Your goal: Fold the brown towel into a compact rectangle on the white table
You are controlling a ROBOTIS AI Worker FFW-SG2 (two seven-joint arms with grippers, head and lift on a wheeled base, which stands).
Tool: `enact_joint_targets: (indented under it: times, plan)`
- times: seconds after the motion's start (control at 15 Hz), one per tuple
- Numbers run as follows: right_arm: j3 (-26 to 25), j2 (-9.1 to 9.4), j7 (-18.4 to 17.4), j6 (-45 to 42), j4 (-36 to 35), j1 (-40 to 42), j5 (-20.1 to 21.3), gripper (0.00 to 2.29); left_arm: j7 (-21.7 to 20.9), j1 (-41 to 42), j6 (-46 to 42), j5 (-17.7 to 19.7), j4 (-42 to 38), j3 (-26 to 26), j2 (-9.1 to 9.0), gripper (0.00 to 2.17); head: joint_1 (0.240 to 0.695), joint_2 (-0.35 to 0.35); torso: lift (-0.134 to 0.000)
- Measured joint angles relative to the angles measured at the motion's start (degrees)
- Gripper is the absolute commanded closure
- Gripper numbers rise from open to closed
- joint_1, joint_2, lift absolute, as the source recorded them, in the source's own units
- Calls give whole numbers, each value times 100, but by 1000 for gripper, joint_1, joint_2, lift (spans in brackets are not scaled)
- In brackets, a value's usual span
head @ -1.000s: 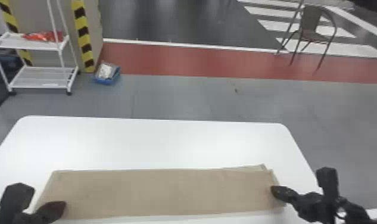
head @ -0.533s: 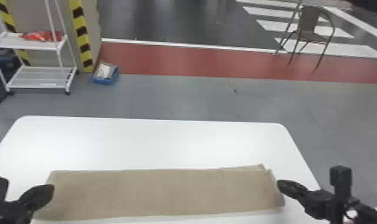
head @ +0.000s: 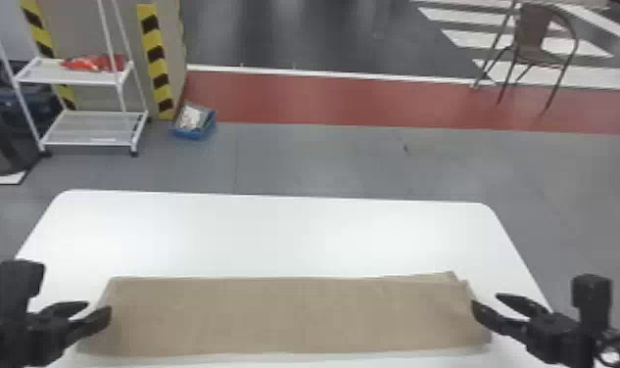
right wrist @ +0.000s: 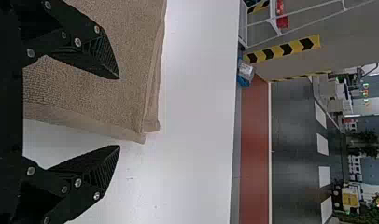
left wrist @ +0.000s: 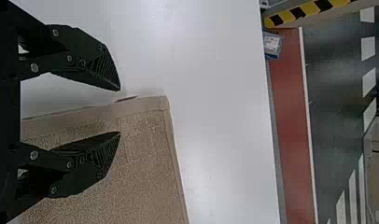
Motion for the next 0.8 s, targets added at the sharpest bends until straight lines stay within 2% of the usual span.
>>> enact_joint_targets:
  times: [0.47,0.8]
  plan:
    - [-21,-42,-18,-222,93,5,-59,390,-152,-297,833,-154,122,-167,13,704,695,-139,0]
    - [-5,-65,-18,-296,165,-46,-58,390,-197,-333,1005,-142,93,-234,-11,704,695,-153,0]
